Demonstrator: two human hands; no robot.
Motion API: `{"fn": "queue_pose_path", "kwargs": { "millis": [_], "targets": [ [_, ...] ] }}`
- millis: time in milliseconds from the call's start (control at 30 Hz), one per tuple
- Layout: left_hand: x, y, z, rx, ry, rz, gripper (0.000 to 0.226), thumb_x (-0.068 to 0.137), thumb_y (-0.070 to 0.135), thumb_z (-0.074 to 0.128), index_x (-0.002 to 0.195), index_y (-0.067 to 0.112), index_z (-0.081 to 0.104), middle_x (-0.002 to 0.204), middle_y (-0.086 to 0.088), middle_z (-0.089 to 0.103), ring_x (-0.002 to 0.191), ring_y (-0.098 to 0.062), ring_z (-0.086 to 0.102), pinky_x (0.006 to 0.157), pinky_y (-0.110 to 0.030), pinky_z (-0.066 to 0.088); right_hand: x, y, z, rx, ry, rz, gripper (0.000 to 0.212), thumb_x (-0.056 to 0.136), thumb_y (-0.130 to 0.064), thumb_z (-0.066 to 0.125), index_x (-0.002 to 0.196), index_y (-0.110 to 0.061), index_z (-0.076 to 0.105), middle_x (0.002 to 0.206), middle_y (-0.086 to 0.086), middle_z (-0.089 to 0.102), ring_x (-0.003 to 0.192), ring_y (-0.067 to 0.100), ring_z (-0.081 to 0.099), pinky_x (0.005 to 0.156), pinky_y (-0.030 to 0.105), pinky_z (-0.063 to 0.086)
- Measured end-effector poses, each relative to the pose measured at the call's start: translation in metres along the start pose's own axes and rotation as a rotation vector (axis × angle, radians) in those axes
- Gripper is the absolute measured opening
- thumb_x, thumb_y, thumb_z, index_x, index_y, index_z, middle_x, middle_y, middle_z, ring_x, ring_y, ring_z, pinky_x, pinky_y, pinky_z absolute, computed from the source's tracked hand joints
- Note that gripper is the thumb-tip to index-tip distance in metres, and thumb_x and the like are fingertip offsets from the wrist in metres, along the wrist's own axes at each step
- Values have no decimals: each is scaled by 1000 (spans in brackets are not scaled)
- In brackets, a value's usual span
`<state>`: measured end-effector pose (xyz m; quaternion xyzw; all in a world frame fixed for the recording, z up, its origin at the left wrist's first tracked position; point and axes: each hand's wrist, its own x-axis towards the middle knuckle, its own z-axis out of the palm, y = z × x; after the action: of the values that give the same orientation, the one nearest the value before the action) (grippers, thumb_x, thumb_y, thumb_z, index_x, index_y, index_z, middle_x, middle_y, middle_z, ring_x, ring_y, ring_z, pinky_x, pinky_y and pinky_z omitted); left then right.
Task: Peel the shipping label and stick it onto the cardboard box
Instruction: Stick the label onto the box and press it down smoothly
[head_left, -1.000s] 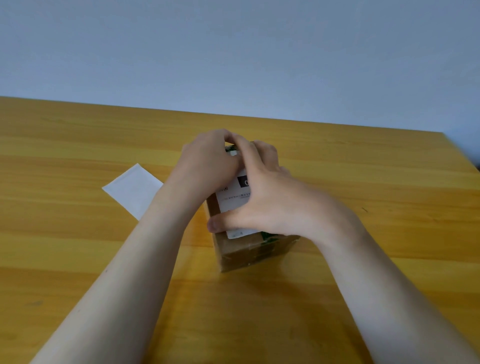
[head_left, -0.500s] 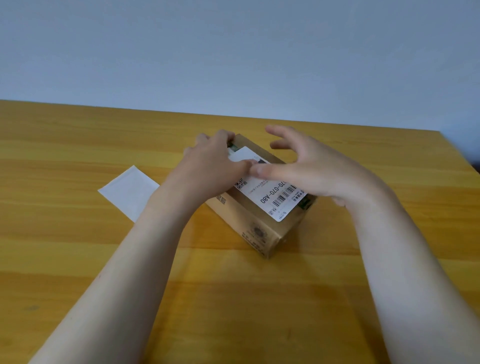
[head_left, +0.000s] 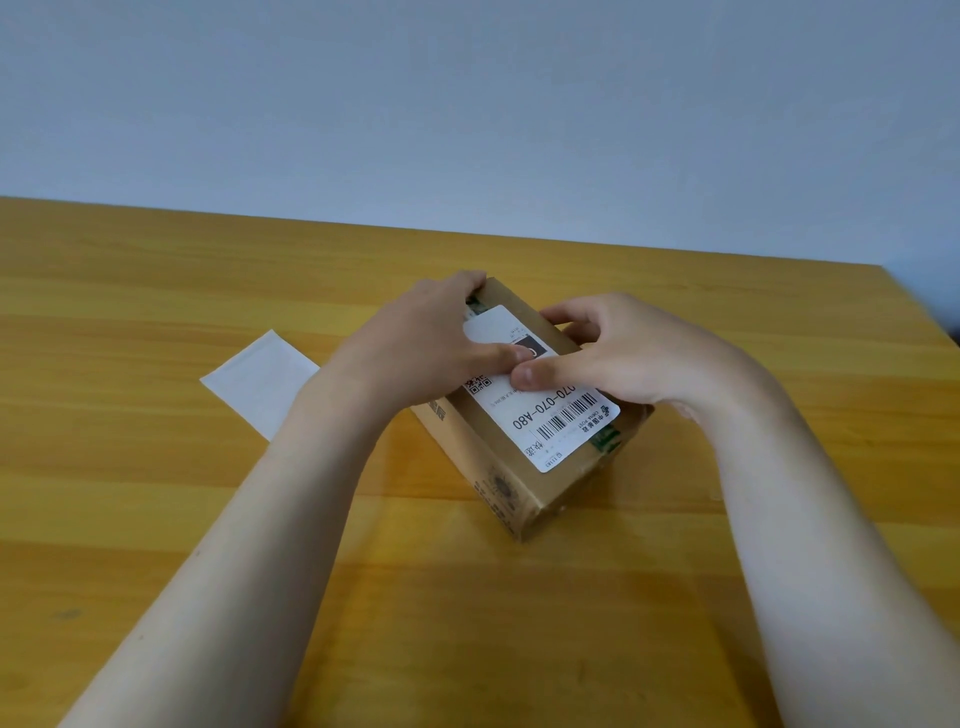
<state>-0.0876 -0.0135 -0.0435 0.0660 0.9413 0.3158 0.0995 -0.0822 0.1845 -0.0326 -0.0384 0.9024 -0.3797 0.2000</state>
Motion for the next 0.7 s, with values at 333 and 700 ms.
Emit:
{"fn": "queue_pose_path", "kwargs": {
  "millis": [333, 700],
  "targets": [
    [4, 1, 7, -89, 165, -88, 55, 82, 55, 78, 125, 27, 59, 92, 14, 56, 84, -11, 56, 64, -21, 42, 13, 6, 8, 3, 177, 31, 52, 68, -67, 86, 92, -23, 71, 82, -7, 81, 75, 12, 78, 67, 33, 52],
    [4, 1, 7, 12, 235, -152, 43, 81, 62, 71, 99, 25, 60, 93, 6, 66, 90, -23, 63, 61, -33, 39, 10, -1, 15, -82, 248, 15, 60, 72, -72, 80, 63, -20, 53, 48, -12, 52, 49, 11, 48, 55, 32, 31]
  ]
}}
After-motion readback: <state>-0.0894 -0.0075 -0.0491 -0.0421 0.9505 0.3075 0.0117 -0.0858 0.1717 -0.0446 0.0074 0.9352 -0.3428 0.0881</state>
